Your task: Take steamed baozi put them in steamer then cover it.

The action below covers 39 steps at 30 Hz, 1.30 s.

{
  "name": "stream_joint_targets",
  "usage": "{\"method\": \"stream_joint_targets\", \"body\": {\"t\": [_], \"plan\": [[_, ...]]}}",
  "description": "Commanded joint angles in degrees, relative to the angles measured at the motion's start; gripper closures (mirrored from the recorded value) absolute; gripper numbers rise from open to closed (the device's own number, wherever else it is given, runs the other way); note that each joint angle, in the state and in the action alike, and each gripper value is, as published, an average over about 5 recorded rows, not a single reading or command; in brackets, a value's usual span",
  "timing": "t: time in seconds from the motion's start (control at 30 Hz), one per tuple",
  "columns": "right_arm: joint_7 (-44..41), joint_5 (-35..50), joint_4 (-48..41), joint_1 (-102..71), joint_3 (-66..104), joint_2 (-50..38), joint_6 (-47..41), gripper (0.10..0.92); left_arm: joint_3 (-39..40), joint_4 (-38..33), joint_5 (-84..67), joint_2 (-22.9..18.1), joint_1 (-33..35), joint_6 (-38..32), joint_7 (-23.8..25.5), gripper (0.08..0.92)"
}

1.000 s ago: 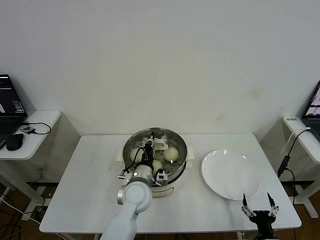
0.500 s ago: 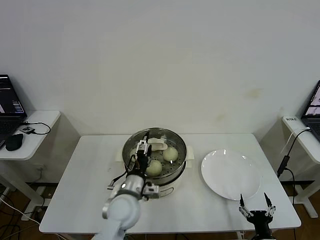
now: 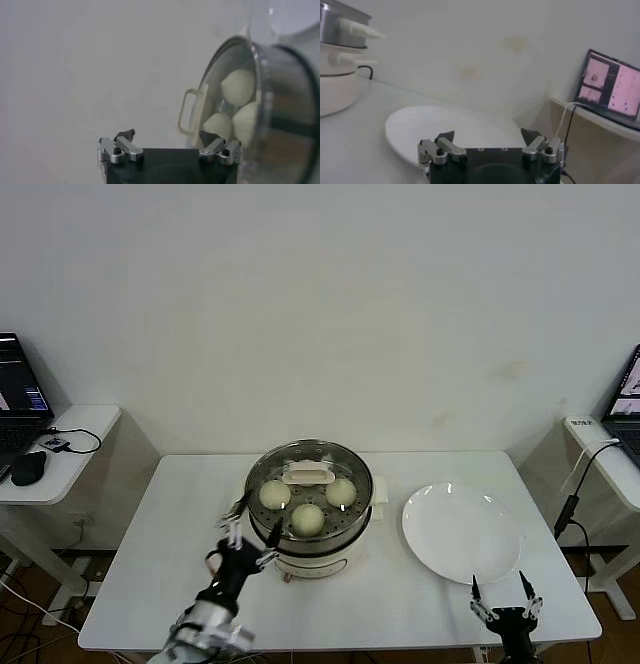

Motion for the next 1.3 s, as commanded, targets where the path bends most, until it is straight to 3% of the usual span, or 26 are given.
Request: {"method": "stream_joint_targets", "body": {"t": [0.03,0.37,0.63,1.3], "plan": [[-0.70,0.57,2.43,-2.44,-4.16,-1.15,-1.20,0.203,-10.99,4.21,-57.34,3.35,15.00,-12.53,-10.55,0.177],[-3.80,6.69,8.43,-6.96,-7.59,-5.09,-6.23,0.202,-11.47,5.23,-60.18,0.98,17.69,-14.22,-8.69,0.177],[-3.91,6.97,9.19,-8.65,-8.28,-5.30,-6.39,0.202,-11.67,5.86,-60.28,0.85,17.32,-8.93,-5.82,0.177],[-1.99,5.06,11.65,-10.78,-9.55,-4.37,-7.06,0.203,-12.54,6.84,-57.86,2.10,17.77,-8.71,-3.86,0.177]]}}
